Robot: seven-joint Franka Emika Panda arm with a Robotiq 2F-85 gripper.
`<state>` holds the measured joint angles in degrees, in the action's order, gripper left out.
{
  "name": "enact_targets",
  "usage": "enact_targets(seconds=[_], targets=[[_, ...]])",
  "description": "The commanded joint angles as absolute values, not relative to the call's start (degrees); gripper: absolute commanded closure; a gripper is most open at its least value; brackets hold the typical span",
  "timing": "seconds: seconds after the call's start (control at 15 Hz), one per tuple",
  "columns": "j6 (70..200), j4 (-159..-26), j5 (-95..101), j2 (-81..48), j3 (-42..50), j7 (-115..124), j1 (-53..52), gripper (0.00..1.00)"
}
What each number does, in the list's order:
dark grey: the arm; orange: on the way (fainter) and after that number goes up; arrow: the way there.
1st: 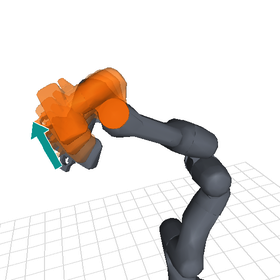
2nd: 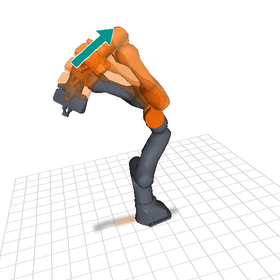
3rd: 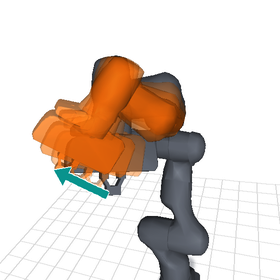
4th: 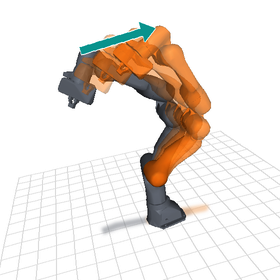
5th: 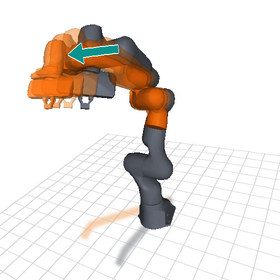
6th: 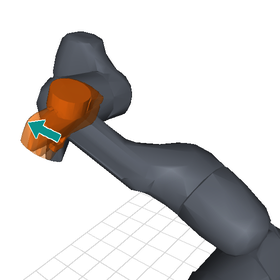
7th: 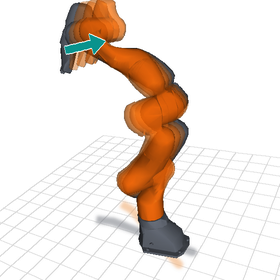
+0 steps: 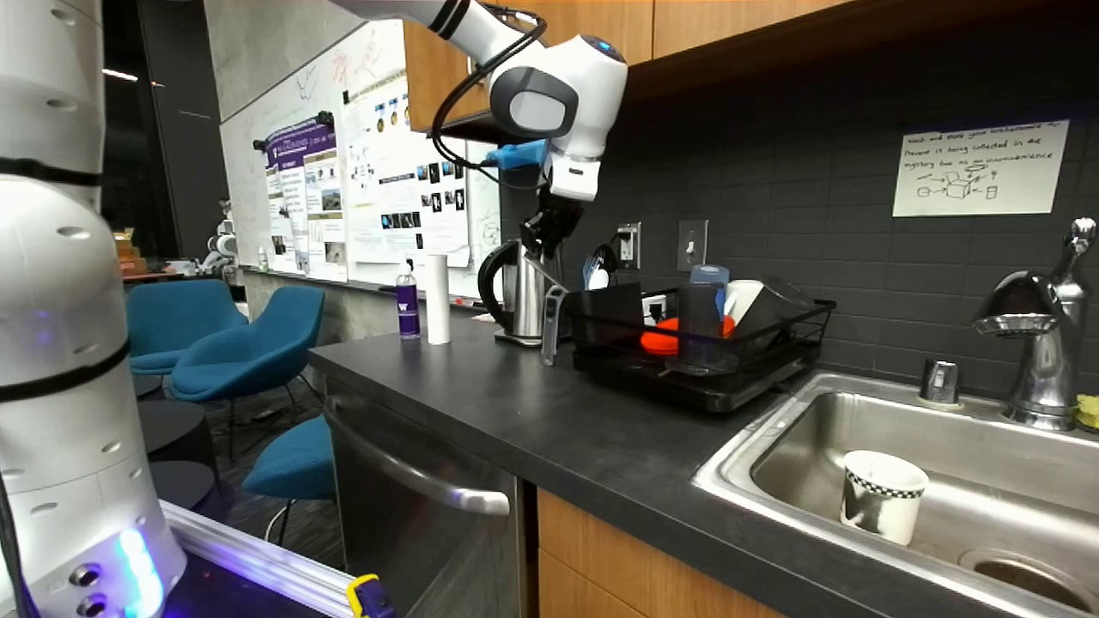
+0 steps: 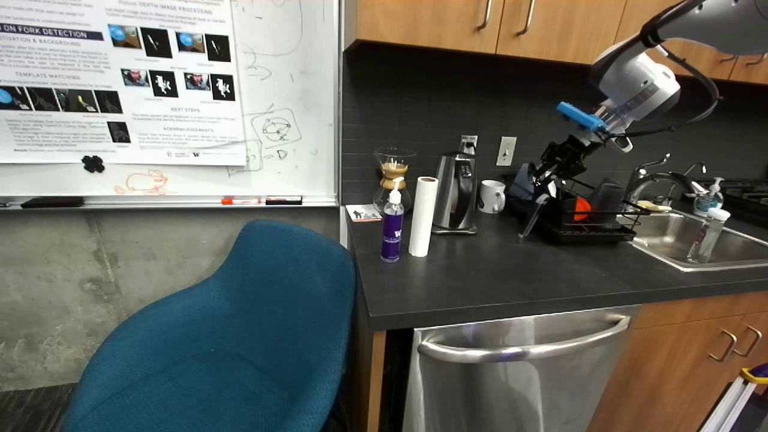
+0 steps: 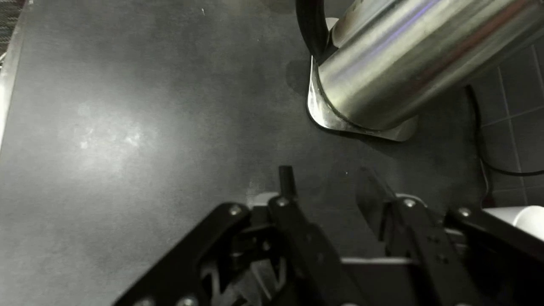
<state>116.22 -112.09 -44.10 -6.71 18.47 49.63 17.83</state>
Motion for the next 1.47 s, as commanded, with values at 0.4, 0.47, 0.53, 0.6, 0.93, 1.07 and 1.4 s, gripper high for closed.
enact_targets(seconds=[0.4,0.47,0.53,0.6,0.93,1.07,1.4], targets=[[113.39,-111.98,-44.32,-6.04,17.82,47.03,17.65,0.00],[113.58,-112.87,-43.76,-5.06,17.35,43.19,17.28,0.00],[113.79,-113.40,-43.56,-4.42,17.02,40.20,16.97,0.00],[114.46,-113.96,-42.87,-3.75,16.70,37.90,16.55,0.00],[113.45,-115.49,-37.92,-0.37,15.42,26.94,15.17,0.00],[112.86,-116.22,-34.53,1.14,14.82,23.57,14.57,0.00],[113.41,-120.03,-25.77,5.63,12.13,17.10,12.17,0.00]])
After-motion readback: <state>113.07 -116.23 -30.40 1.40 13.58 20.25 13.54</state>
